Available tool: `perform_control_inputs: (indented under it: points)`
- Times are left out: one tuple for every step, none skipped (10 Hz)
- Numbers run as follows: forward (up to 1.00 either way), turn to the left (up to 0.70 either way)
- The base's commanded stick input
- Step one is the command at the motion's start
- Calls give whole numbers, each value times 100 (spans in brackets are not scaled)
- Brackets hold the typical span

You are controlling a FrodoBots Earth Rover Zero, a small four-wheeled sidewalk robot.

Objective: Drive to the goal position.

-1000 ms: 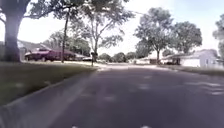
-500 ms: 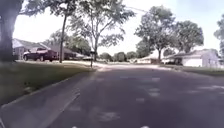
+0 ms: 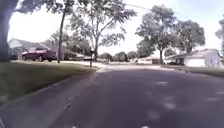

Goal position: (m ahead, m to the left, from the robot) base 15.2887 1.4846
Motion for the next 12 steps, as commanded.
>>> perform_control_inputs:
  points:
    - [100, 0]
    - [100, 0]
    - [100, 0]
    - [100, 0]
    - [100, 0]
    - [100, 0]
    - [100, 0]
    - [100, 0]
    - [100, 0]
    - [100, 0]
    - [100, 0]
    - [100, 0]
